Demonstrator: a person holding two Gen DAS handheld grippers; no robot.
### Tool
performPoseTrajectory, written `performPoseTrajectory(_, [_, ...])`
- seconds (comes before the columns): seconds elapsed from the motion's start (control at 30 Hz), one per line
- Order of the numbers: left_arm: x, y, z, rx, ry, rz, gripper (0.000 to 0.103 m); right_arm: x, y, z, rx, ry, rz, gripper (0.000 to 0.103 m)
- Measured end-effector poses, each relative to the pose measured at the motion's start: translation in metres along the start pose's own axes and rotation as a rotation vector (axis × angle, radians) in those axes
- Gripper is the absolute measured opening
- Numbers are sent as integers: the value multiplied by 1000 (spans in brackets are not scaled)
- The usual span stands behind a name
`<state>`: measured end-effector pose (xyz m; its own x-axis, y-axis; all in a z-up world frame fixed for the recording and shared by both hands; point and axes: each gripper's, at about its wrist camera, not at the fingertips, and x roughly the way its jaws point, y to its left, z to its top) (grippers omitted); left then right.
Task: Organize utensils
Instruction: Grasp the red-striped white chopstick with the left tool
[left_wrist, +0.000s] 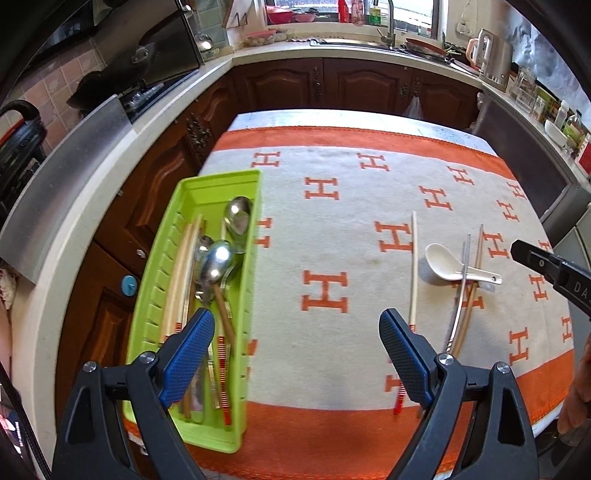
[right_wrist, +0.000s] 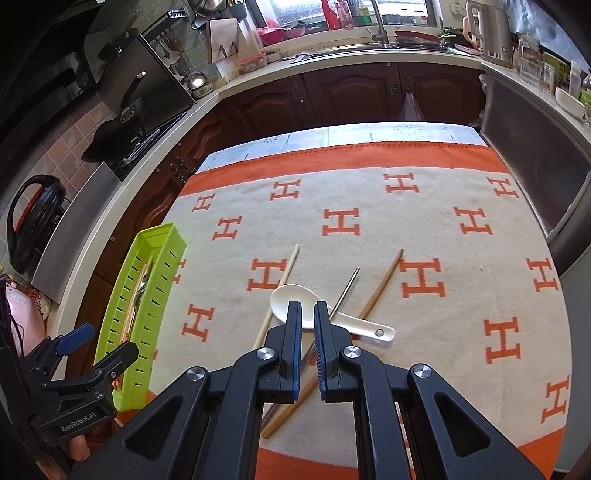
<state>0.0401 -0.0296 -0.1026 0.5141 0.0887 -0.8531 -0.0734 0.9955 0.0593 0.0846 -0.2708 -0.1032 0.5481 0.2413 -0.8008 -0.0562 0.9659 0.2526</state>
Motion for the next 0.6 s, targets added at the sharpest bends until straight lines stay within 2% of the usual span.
performPoseTrajectory(0.17, [10,-15,1,18,21,-26,89,12,-17,0,-28,21,17,7])
performPoseTrajectory(0.33, [21,-31,2,56,32,-51,89,32,-26,-4,-111,47,11,15])
performPoseTrajectory(0.57, [49,-62,4,111,93,-165,89,51,-41,-13,-93,94,32,15])
performPoseTrajectory(0.6, [55,-67,4,119,104,-175,87,51,-41,-15,-90,94,35,15])
